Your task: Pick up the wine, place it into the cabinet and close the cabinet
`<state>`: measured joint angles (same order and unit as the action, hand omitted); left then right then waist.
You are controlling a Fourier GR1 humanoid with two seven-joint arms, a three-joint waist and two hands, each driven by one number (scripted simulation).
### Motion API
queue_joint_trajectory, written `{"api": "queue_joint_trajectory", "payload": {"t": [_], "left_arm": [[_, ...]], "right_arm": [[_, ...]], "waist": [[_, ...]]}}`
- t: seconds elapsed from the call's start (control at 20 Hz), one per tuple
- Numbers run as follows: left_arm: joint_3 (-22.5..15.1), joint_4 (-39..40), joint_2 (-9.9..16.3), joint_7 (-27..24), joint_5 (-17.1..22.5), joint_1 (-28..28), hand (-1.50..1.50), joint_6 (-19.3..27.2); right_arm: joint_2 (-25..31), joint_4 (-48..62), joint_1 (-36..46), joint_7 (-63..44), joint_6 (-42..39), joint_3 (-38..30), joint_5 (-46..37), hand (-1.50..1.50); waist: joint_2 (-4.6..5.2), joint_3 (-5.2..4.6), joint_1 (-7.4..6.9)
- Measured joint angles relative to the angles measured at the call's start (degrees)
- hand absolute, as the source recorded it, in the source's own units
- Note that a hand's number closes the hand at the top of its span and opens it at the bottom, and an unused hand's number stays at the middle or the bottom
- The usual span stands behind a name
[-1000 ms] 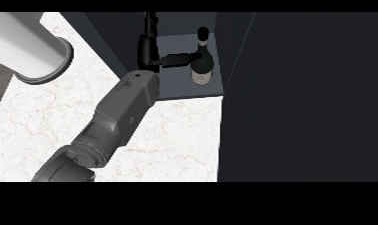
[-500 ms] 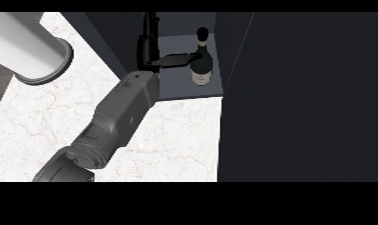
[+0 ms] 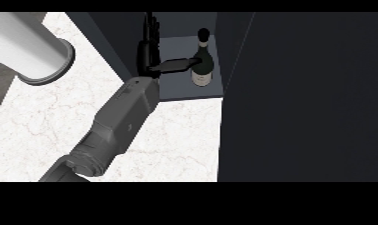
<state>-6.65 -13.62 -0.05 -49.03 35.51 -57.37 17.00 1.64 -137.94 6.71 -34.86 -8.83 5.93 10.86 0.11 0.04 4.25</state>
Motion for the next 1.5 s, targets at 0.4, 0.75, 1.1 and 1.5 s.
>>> {"api": "queue_joint_trajectory", "payload": {"t": [0.4, 0.75, 1.1, 1.5], "left_arm": [[-15.13, -16.58, 0.05, 2.53, 7.96, 13.03, -1.5, 7.46], [-27.94, -35.95, 0.07, 4.97, 9.12, 23.62, -1.5, 19.44], [-33.62, -52.47, 0.59, 8.32, 4.07, 33.29, -1.5, 25.53], [-39.11, -70.95, 4.57, 12.75, -2.58, 45.08, -1.5, 32.96]], "right_arm": [[0.55, -0.56, -0.84, -0.37, 0.89, -0.37, -0.8, -1.5], [1.75, -0.68, -2.21, 1.01, 0.26, -3.07, -0.91, -1.5], [2.32, -1.06, -0.99, -0.77, 1.41, -4.39, -0.87, -1.5], [1.91, -0.93, -2.49, 1.02, 0.66, -3.54, -1.07, -1.5]], "waist": [[-0.39, -0.05, -2.04], [-0.43, -0.03, -3.57], [-0.41, -0.03, -4.28], [-0.37, -0.02, -4.46]]}}
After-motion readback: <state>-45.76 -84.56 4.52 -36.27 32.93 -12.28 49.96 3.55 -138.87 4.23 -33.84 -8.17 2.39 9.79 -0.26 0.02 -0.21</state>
